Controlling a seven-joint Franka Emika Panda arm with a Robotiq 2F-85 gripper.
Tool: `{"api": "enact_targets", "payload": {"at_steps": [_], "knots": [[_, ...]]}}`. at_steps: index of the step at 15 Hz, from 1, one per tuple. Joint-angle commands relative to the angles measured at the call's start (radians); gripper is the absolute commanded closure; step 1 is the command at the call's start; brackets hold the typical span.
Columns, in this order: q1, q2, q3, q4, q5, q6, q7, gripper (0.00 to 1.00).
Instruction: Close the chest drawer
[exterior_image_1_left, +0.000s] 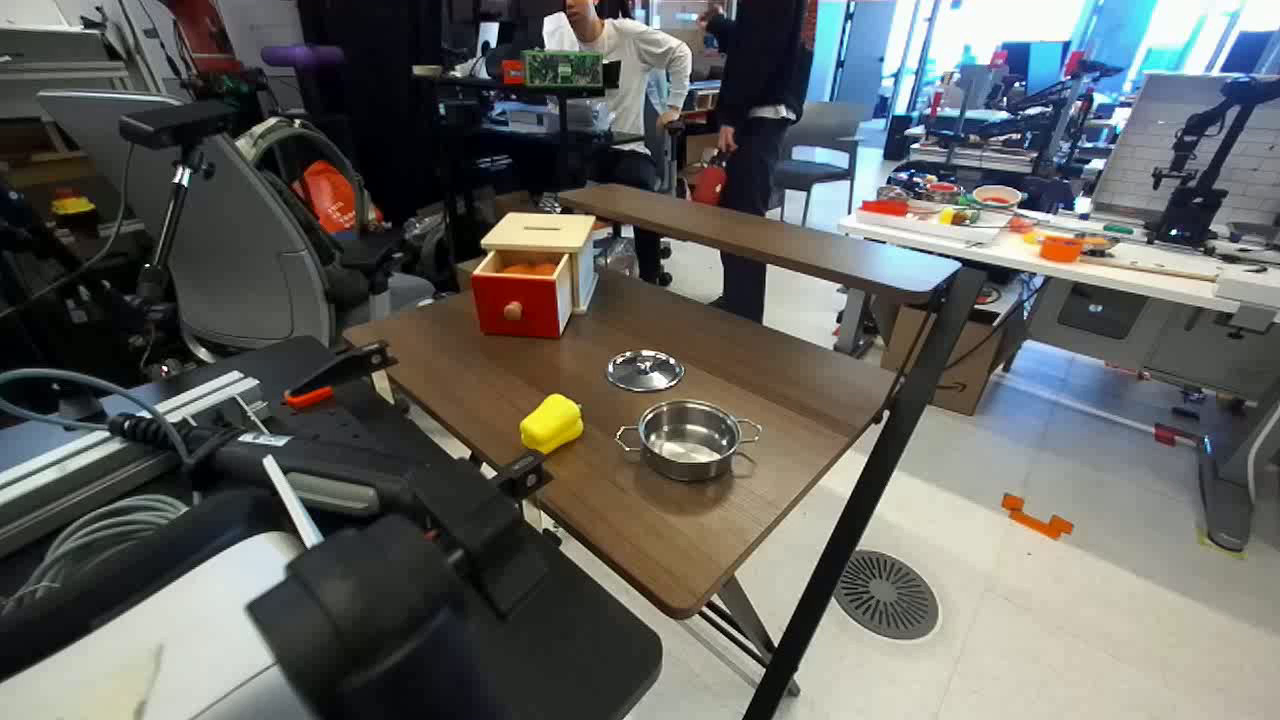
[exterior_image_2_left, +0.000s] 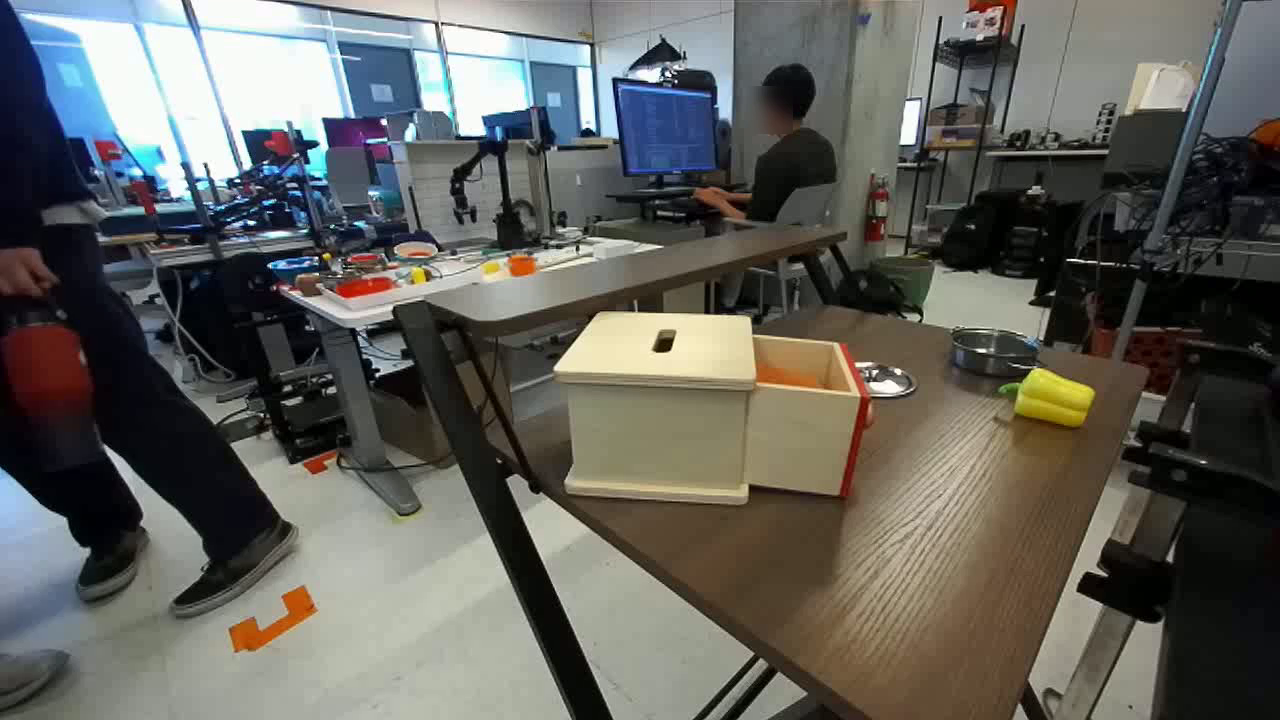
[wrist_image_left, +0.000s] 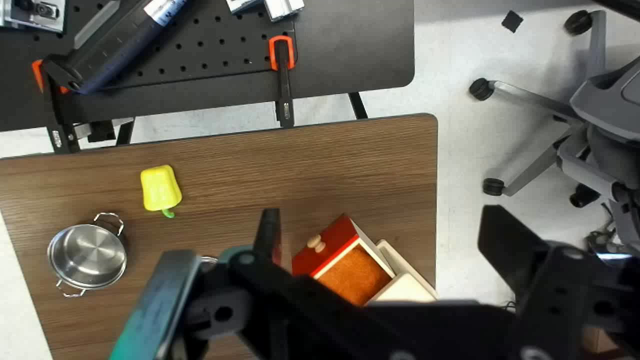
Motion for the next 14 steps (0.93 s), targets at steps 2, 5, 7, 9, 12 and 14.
{"api": "enact_targets", "payload": {"at_steps": [2,5,7,9,12,14], "knots": [[-0.002,0.000,0.001,0.004,0.000,-0.002,-0.001,0.00],[-0.002,0.000,0.001,0.005,0.000,-0.002,-0.001,0.00],[-0.002,0.000,0.001,0.005,0.000,-0.002,-0.001,0.00],[-0.002,0.000,0.001,0.005,0.000,-0.002,-0.001,0.00],[-0.008,0.022,0.027,-0.006,-0.030,0.070,0.017,0.00],[-0.013,0.064,0.059,-0.016,-0.067,0.189,0.032,0.00]]}}
